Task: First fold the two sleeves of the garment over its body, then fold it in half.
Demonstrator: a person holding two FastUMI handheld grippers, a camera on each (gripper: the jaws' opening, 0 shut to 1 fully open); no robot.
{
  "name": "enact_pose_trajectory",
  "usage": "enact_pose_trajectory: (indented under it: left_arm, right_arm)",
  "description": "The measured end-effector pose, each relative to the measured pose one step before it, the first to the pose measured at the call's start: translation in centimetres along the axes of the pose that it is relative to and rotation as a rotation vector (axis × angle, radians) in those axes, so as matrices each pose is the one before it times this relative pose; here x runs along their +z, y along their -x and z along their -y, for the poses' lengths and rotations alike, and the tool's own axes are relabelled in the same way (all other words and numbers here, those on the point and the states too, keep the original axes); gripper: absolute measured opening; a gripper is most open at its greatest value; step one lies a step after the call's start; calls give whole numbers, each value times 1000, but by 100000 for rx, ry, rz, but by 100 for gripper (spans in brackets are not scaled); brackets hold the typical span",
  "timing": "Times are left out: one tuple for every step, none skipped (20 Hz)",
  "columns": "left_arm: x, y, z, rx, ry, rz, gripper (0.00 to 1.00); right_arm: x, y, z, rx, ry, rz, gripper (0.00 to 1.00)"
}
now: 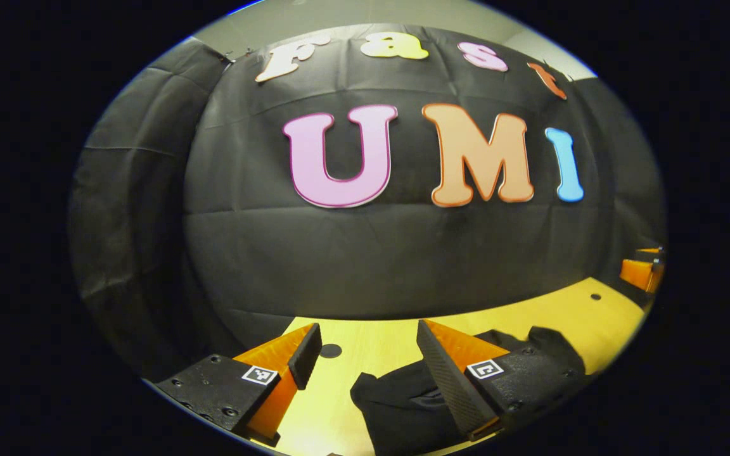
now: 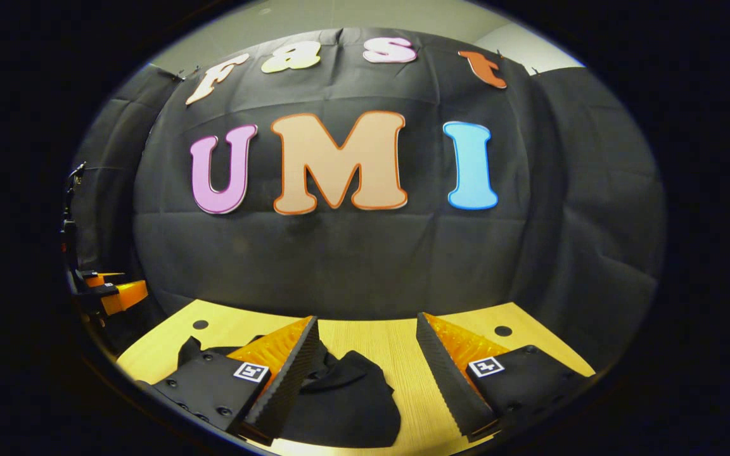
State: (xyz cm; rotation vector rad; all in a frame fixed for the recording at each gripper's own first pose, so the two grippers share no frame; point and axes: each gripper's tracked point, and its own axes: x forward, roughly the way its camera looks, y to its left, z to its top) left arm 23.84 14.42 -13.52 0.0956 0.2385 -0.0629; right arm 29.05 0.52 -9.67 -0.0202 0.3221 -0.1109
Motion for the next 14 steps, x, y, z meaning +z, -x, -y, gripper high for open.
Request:
enact_pose_trajectory:
  left_arm:
    - [680, 1240, -27, -132, 1310, 1472, 93]
    - [643, 1386, -73, 1032, 836, 601, 93]
    - [772, 1444, 172, 215, 106, 2047, 93]
    - [1127, 1444, 294, 456, -579, 3403, 93]
    - [903, 1525, 193, 470, -1025, 2996, 99]
    - [1194, 1565, 822, 653, -1134, 1882, 99]
    - [406, 1648, -144, 355, -381, 1525, 99]
    - [697, 1838, 531, 188, -335, 1709, 99]
    - [525, 1785, 487, 396, -660, 1881, 99]
    - [698, 1458, 375, 441, -758, 2774, 99]
    - [578, 1286, 188, 895, -1144, 1899, 99]
    - [446, 962, 152, 928, -516, 448, 99]
    - [207, 843, 279, -53, 227, 34, 99]
    - [478, 509, 277, -402, 875, 343, 99]
  right_arm:
    - [878, 1277, -18, -186, 200, 3660, 98]
    - [915, 1342, -8, 225, -80, 3399, 98]
    - [498, 1421, -173, 1389, 123, 2323, 98]
    - [462, 1493, -60, 821, 977, 815, 97]
    - [249, 1513, 389, 752, 794, 1166, 97]
    - [373, 1576, 178, 747, -37, 1365, 97]
    - [430, 1542, 69, 1371, -644, 2111, 97]
    - [138, 1494, 19, 1004, -157, 2282, 98]
    - [63, 1152, 162, 499, 714, 2109, 98]
    - [-77, 973, 124, 593, 1126, 1120, 97]
    - [-385, 825, -76, 953, 296, -793, 97]
    - [-268, 696, -333, 2259, -878, -970, 98]
    - [-38, 534, -372, 1618, -1078, -807, 98]
    - [378, 473, 234, 260, -853, 109, 97]
